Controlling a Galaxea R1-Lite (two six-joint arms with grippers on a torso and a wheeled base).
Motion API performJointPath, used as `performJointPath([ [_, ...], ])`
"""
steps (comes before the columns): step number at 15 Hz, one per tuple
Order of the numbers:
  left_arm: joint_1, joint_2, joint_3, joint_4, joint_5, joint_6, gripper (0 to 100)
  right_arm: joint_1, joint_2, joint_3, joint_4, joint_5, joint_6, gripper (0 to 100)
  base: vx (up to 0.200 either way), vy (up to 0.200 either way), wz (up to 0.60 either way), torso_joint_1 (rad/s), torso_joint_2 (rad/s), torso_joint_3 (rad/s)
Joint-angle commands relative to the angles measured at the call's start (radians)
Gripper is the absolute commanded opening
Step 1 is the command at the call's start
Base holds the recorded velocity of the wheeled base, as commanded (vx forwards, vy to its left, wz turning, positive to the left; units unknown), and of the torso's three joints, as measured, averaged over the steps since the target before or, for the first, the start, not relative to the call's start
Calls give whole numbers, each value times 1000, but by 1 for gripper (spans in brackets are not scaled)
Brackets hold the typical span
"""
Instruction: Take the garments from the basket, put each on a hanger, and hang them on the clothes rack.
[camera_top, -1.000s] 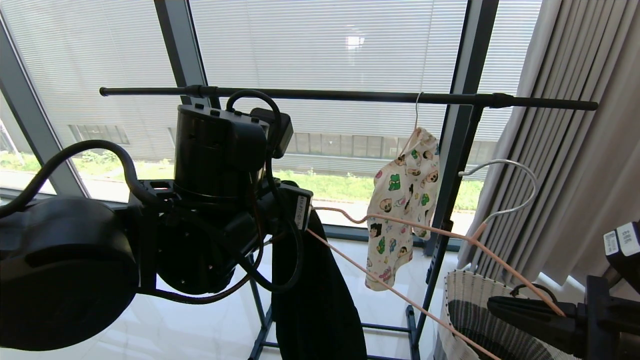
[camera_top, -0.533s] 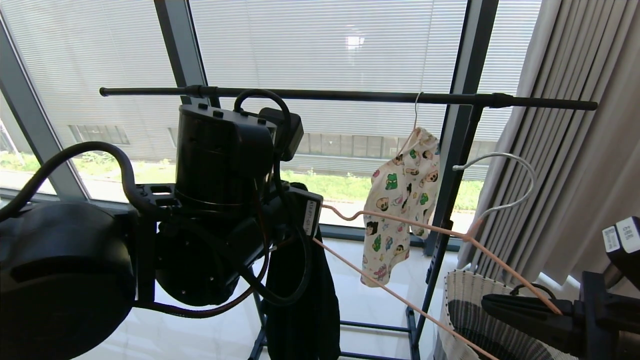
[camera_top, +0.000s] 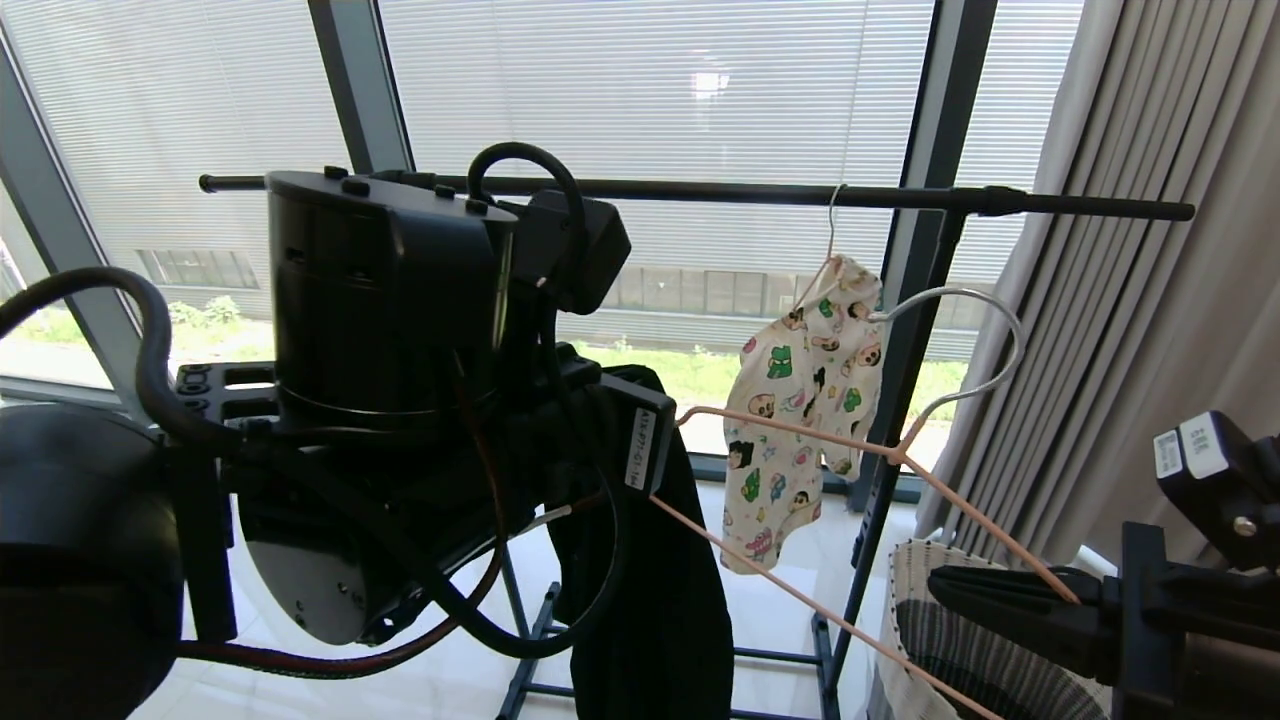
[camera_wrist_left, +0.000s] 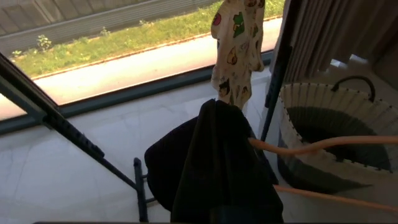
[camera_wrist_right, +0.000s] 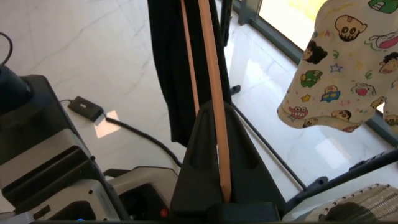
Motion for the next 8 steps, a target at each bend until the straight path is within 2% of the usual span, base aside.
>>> performJointPath([
  [1, -20, -18, -2, -1, -3, -2, 0, 7, 59, -4, -30, 0, 0, 0, 0, 0, 0, 0, 0, 0],
  [8, -126, -7, -45, -1, -4, -5, 0, 49, 248, -64, -148, -3, 19, 0, 0, 0, 0, 0, 0, 0],
])
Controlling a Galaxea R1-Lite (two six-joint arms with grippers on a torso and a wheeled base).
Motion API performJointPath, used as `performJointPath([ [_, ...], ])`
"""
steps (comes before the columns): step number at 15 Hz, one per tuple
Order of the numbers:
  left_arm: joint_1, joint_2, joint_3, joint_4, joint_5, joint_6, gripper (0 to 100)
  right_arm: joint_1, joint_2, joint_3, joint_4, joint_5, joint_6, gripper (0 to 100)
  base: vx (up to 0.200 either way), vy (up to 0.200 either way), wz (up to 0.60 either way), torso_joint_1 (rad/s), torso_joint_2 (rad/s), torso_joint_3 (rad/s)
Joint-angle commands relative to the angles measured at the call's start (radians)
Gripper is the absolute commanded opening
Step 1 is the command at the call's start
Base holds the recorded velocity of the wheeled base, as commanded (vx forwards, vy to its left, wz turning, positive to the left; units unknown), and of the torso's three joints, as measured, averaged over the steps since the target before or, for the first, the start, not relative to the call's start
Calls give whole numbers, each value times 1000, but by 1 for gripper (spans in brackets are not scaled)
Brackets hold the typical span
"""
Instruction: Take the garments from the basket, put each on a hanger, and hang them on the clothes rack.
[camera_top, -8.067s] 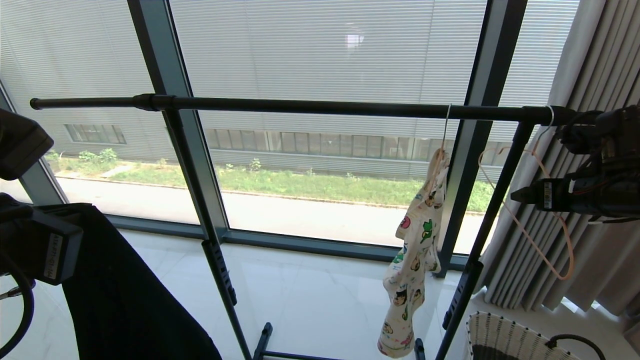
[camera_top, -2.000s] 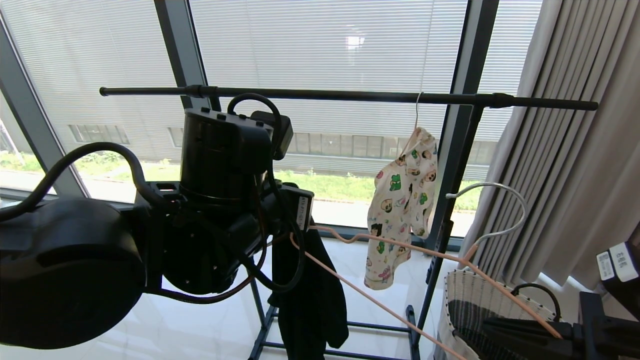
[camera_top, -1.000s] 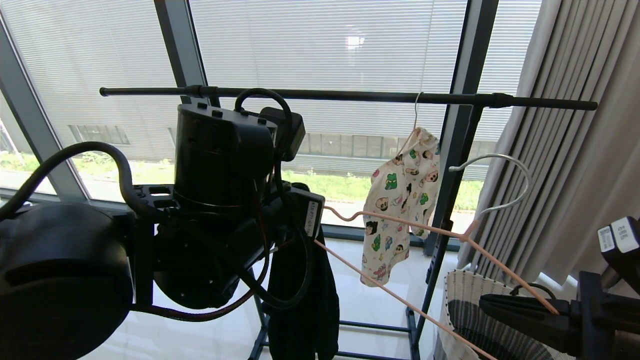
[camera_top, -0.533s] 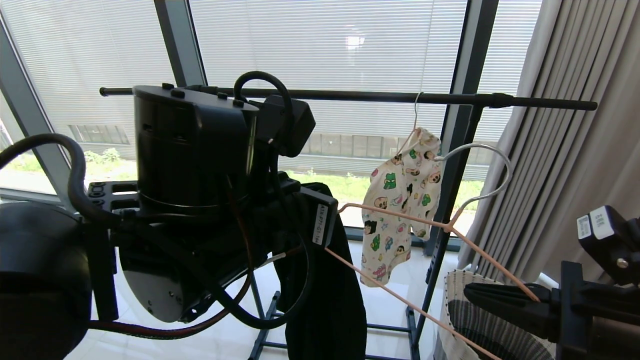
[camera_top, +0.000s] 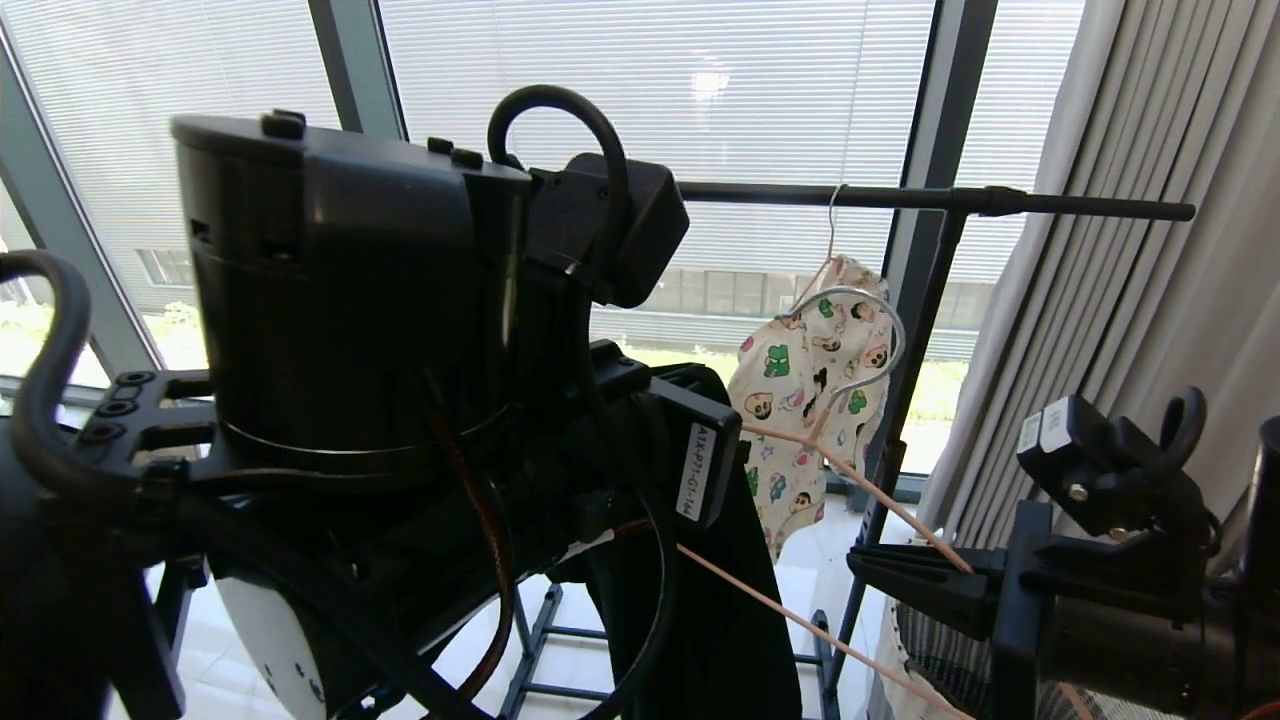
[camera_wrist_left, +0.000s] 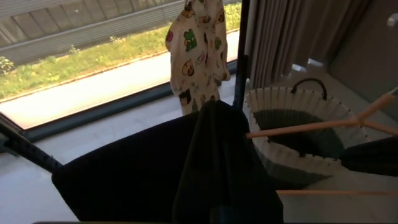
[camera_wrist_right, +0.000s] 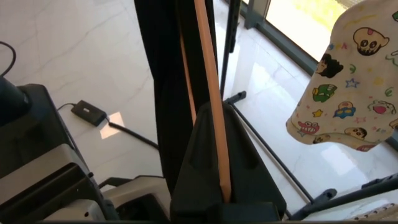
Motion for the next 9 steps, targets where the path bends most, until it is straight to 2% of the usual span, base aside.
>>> performJointPath([
  [1, -12, 4, -8, -1, 1, -1, 0, 13, 81, -28, -22, -2, 10, 0, 0, 0, 0, 0, 0, 0],
  [5, -12, -5, -4, -1, 2, -1, 0, 13, 184, -136, -22, -4, 38, 0, 0, 0, 0, 0, 0, 0],
  [9, -9, -28, -2, -1, 4, 4, 0, -16, 218, -161, -22, -19, 39, 0, 0, 0, 0, 0, 0, 0],
])
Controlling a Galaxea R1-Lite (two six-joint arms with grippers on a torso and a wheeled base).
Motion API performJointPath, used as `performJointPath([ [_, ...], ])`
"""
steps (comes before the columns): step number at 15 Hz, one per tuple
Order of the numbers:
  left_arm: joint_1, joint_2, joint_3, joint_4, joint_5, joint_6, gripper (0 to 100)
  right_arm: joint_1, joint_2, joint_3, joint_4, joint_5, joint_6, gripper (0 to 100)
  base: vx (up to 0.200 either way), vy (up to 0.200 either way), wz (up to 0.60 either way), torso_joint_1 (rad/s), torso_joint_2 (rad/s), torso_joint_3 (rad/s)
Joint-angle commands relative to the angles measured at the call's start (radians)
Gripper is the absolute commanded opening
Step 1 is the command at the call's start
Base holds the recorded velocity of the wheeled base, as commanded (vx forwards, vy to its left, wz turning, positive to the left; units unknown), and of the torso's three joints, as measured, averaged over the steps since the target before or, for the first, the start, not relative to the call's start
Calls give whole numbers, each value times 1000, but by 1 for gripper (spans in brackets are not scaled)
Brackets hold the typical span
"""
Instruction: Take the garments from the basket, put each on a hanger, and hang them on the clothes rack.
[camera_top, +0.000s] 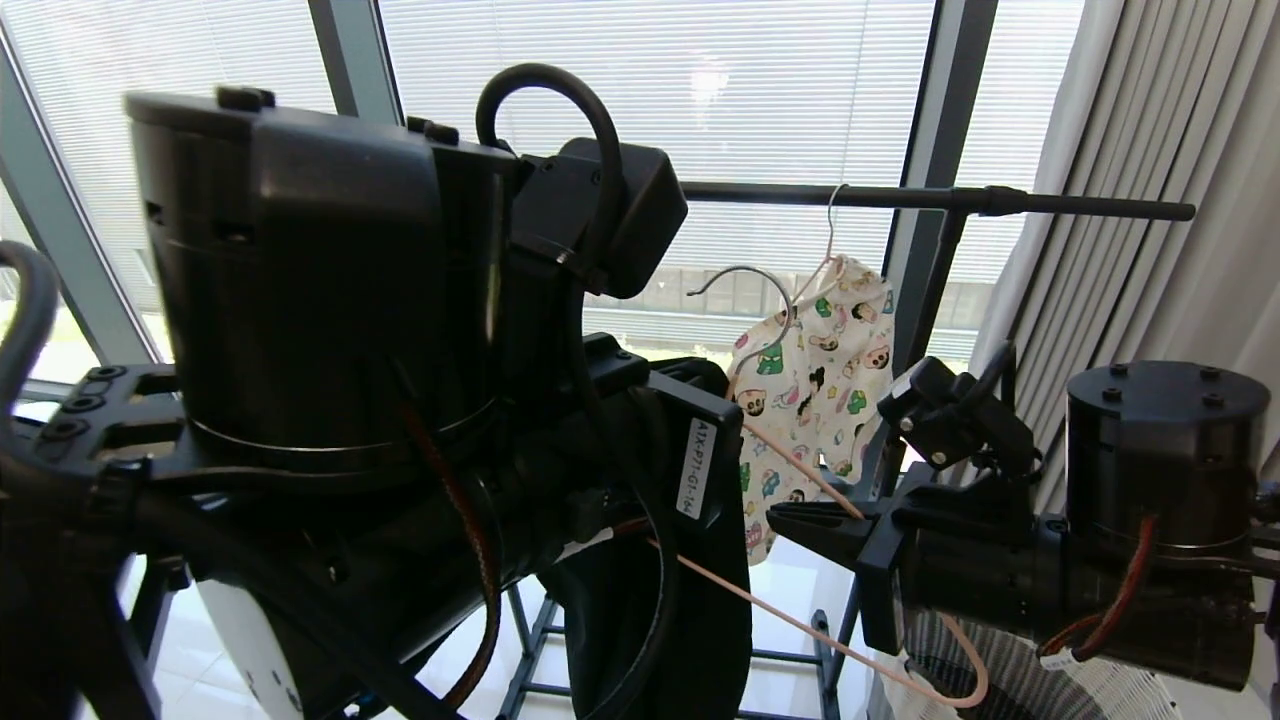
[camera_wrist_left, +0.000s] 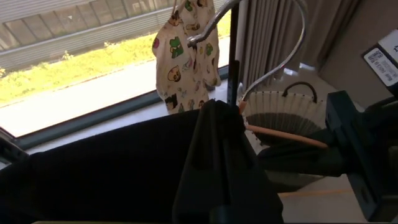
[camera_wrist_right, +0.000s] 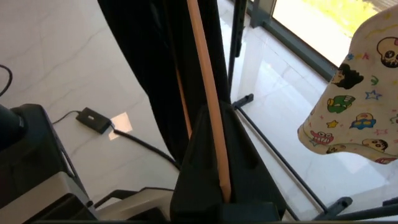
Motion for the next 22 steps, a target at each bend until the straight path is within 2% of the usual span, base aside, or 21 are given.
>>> performJointPath([
  [1, 2, -28, 1, -1, 0, 3, 0, -20, 25, -5, 0, -32, 2, 0, 0, 0, 0, 0, 0, 0],
  [4, 2, -55, 2, 1, 2, 5, 0, -28, 28, -22, -1, -85, 60, 0, 0, 0, 0, 0, 0, 0],
  [7, 2, -48, 10, -1, 2, 6, 0, -28, 28, -48, -9, -111, 65, 0, 0, 0, 0, 0, 0, 0],
  [8, 2, -48, 15, -1, 2, 11, 100, -28, 23, -50, -32, -112, 62, 0, 0, 0, 0, 0, 0, 0],
  [13, 32, -92, 42, 1, 2, 40, 100, -38, 17, -40, -87, -160, 50, 0, 0, 0, 0, 0, 0, 0],
  [17, 50, -197, 217, 1, 0, 75, 100, -91, -37, 21, -98, -152, 2, 0, 0, 0, 0, 0, 0, 0],
  [18, 50, -218, 266, 1, 0, 75, 100, -91, -58, 49, -142, -151, -2, 0, 0, 0, 0, 0, 0, 0],
  [20, 55, -224, 297, 1, -1, 75, 100, -91, -95, 87, -171, -149, -21, 0, 0, 0, 0, 0, 0, 0],
  [21, 75, -221, 312, -1, -21, 74, 100, -91, -135, 122, -173, -132, -32, 0, 0, 0, 0, 0, 0, 0],
  [22, 96, -224, 329, -1, -98, 75, 100, -92, -183, 173, -173, -101, -47, 0, 0, 0, 0, 0, 0, 0],
])
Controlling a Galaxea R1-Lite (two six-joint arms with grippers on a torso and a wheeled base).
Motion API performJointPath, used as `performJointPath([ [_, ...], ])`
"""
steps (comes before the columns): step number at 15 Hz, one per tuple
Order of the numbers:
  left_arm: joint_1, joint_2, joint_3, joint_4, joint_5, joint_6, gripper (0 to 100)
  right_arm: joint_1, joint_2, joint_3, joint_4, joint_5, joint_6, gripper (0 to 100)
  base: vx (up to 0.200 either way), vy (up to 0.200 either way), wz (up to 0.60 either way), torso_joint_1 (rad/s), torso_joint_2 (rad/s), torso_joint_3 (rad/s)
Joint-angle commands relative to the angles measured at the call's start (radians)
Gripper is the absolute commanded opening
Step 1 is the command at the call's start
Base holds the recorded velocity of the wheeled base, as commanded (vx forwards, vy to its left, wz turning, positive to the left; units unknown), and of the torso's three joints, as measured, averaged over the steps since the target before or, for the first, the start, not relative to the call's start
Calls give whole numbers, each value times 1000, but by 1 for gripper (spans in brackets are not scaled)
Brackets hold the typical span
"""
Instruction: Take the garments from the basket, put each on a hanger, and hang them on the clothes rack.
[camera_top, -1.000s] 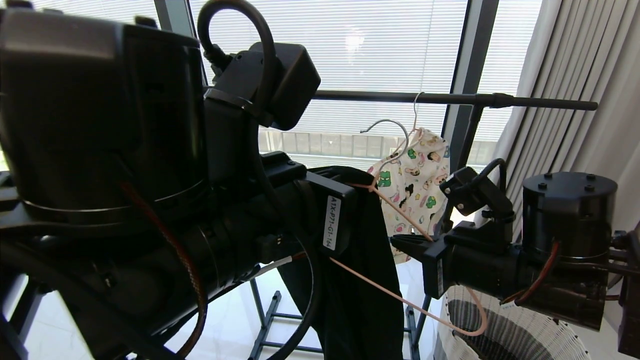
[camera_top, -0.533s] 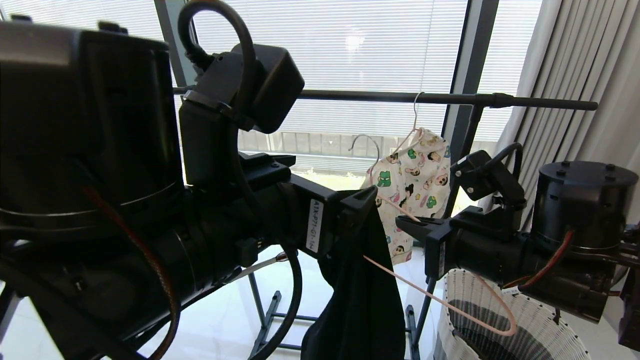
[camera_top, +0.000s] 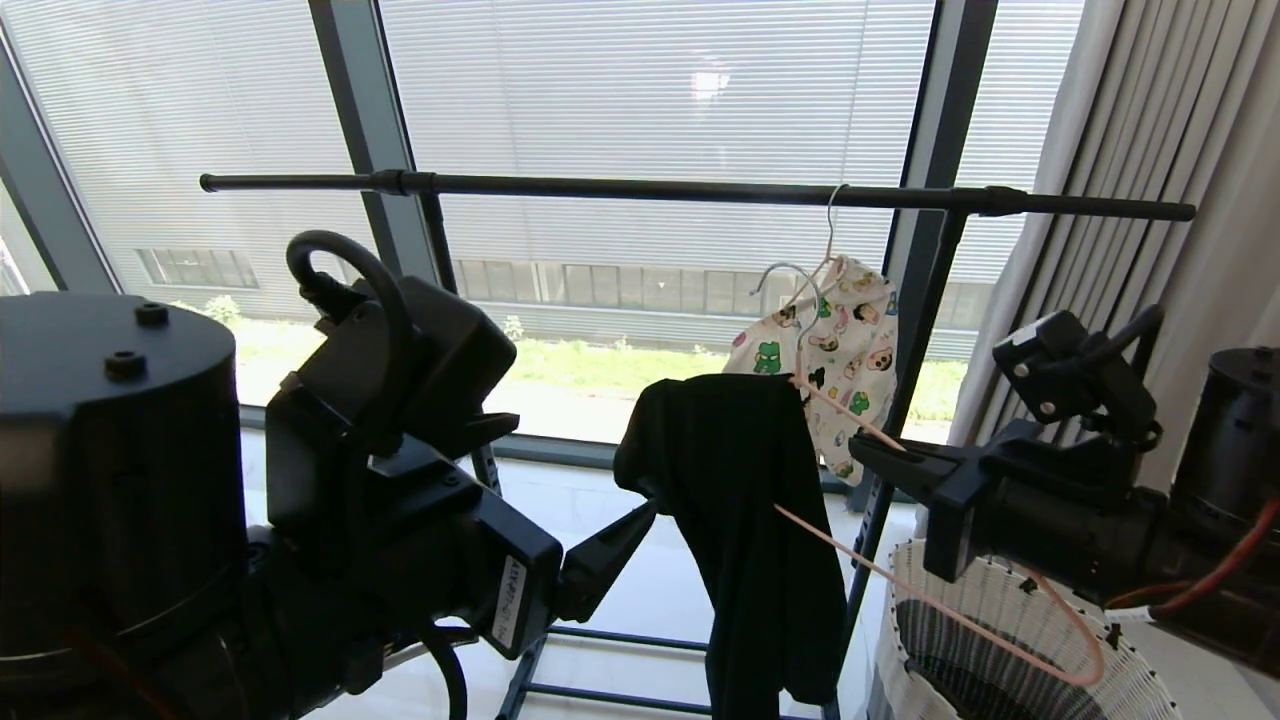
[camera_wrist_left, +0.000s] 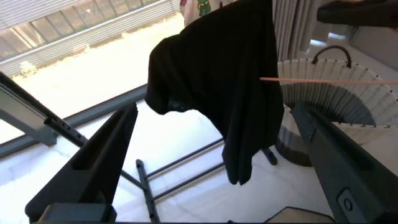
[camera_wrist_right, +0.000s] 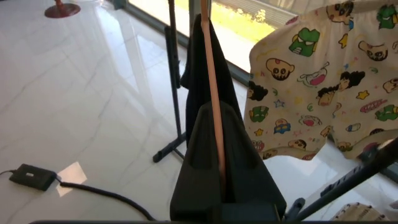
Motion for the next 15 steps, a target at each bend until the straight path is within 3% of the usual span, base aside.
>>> performJointPath([
  [1, 37, -22, 47, 0, -118, 16, 100, 1, -137, 126, 0, 47, -49, 0, 0, 0, 0, 0, 0, 0],
  [2, 43, -27, 57, 0, -148, 32, 100, 1, -160, 159, -1, 60, -66, 0, 0, 0, 0, 0, 0, 0],
  [5, 42, -22, 123, -1, -275, 207, 100, 8, -368, 358, -23, 159, -158, 0, 0, 0, 0, 0, 0, 0],
  [8, 36, 22, 140, -1, -444, 391, 100, 83, -476, 445, -18, 218, -253, 0, 0, 0, 0, 0, 0, 0],
  [10, 22, 78, 122, -17, -473, 416, 100, 128, -479, 456, -18, 221, -301, 0, 0, 0, 0, 0, 0, 0],
  [13, -56, 194, 111, -181, -474, 418, 100, 163, -477, 455, -18, 219, -318, 0, 0, 0, 0, 0, 0, 0],
  [15, -85, 232, 109, -184, -474, 419, 100, 169, -477, 452, -18, 219, -322, 0, 0, 0, 0, 0, 0, 0],
])
